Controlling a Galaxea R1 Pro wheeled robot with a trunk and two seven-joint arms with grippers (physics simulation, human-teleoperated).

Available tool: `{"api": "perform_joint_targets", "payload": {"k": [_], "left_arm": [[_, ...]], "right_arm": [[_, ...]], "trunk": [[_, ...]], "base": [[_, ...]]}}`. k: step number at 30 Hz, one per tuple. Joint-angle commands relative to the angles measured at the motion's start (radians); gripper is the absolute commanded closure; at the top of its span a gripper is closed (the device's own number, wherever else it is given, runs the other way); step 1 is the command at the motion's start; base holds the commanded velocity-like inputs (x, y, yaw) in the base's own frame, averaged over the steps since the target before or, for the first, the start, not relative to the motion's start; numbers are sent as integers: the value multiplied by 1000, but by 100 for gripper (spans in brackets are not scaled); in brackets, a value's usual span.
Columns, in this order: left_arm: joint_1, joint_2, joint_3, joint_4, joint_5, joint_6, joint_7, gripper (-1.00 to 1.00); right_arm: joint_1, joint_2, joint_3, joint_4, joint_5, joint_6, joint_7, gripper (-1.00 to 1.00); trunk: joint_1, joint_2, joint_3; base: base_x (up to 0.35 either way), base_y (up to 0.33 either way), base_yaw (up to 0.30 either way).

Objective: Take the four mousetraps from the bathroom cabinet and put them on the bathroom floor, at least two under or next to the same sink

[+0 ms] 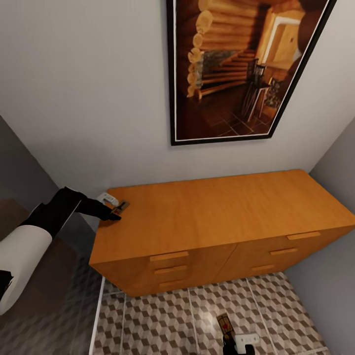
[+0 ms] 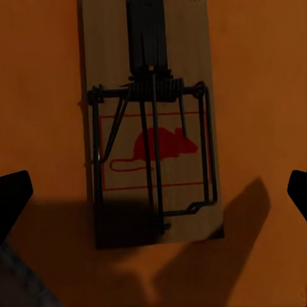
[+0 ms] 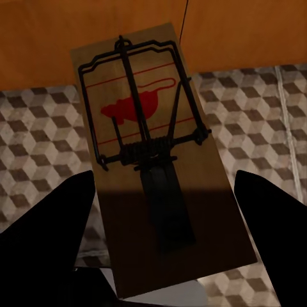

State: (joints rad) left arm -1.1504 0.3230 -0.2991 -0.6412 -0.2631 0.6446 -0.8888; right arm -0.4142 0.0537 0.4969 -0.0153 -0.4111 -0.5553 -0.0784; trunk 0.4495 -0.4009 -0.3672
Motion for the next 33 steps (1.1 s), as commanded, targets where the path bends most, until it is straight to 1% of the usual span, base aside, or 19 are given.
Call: {"api": "perform_joint_targets", "payload": {"k": [1, 16, 17, 33], "left_arm": [[1, -1, 0, 16, 8, 4, 1, -100], [1, -1, 0, 29, 8, 4, 2, -100], [1, -1, 0, 29, 8, 4, 2, 100], [1, -1, 0, 29, 8, 4, 2, 100]], "right_arm": [[0, 0, 0, 0, 0, 0, 0, 100], [0, 0, 0, 0, 0, 0, 0, 100], [0, 0, 0, 0, 0, 0, -1, 100], [0, 0, 0, 0, 0, 0, -1, 100]], "trunk": [[0, 1, -1], [0, 1, -4], [0, 1, -4], [0, 1, -4]], "base": [[0, 0, 0], [0, 0, 0], [0, 0, 0], [0, 0, 0]]}}
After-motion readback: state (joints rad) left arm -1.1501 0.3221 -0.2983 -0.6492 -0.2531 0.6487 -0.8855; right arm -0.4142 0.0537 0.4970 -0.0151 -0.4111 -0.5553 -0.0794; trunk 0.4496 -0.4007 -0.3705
